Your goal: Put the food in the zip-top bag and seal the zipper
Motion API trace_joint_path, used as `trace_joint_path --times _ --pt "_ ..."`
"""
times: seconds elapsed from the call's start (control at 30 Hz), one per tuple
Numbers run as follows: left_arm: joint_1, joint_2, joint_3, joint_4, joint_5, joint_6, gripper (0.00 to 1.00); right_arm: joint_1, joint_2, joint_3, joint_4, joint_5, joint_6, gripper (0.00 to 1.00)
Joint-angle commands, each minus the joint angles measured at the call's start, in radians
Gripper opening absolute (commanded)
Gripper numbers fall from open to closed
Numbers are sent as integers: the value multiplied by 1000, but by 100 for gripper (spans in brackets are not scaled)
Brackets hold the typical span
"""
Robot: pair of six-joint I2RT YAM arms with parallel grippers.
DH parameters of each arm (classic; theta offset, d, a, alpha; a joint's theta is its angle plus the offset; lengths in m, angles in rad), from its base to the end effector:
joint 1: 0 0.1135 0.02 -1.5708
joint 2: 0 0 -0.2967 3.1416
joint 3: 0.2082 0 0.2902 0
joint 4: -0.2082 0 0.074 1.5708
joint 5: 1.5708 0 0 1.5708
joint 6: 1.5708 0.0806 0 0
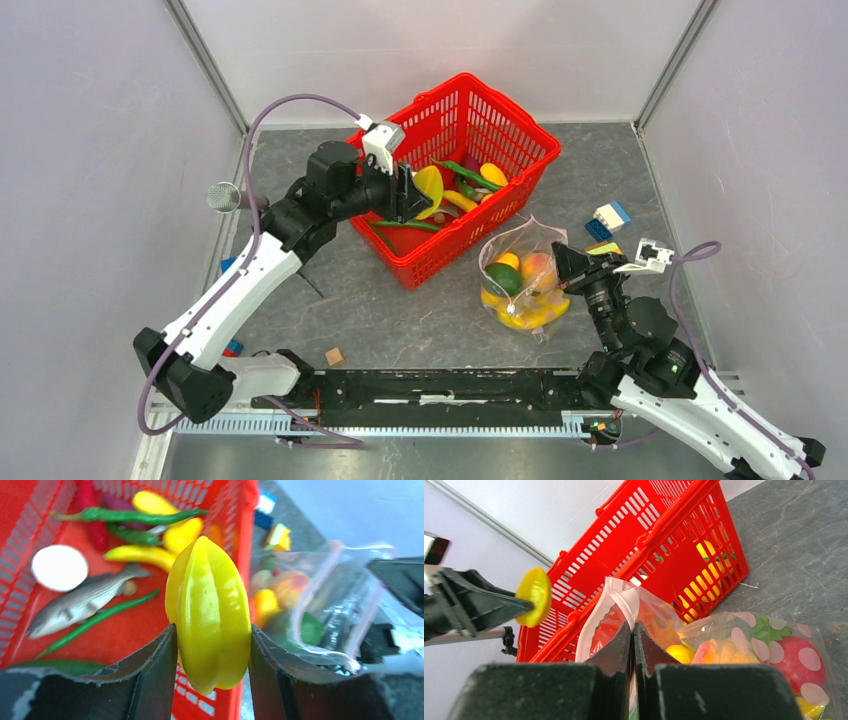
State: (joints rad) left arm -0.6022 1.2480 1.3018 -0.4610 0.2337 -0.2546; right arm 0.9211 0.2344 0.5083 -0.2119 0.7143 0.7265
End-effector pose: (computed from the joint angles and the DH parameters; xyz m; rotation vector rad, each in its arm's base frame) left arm 0.2747 -0.2114 0.4097 0.5095 1.9880 -0.7776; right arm 0.1166 0.0661 0.3253 0.4362 1.5133 0.7717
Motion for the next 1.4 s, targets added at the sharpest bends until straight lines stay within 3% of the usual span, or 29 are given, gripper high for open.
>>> trace_joint_path --times 0.0,0.33,0.57,0.9,1.17,1.27,1.37 --pt "-21 -35 -1 132 244 -24 45 4 23 22 58 -40 -23 7" --pt "-251 62 62 133 292 43 45 4 53 30 74 -79 -29 6" --pt "-355 167 115 126 380 112 45 4 53 38 78 -91 -41 6" --pt "-377 306 194 38 224 120 44 4 53 41 116 -143 -75 6" --pt "-409 373 232 50 24 124 53 4 81 83 171 -260 -148 6" --pt "-415 387 234 97 18 85 53 5 81 95 172 -273 -154 6" --pt "-418 398 229 137 18 47 61 3 67 88 179 -267 -155 6"
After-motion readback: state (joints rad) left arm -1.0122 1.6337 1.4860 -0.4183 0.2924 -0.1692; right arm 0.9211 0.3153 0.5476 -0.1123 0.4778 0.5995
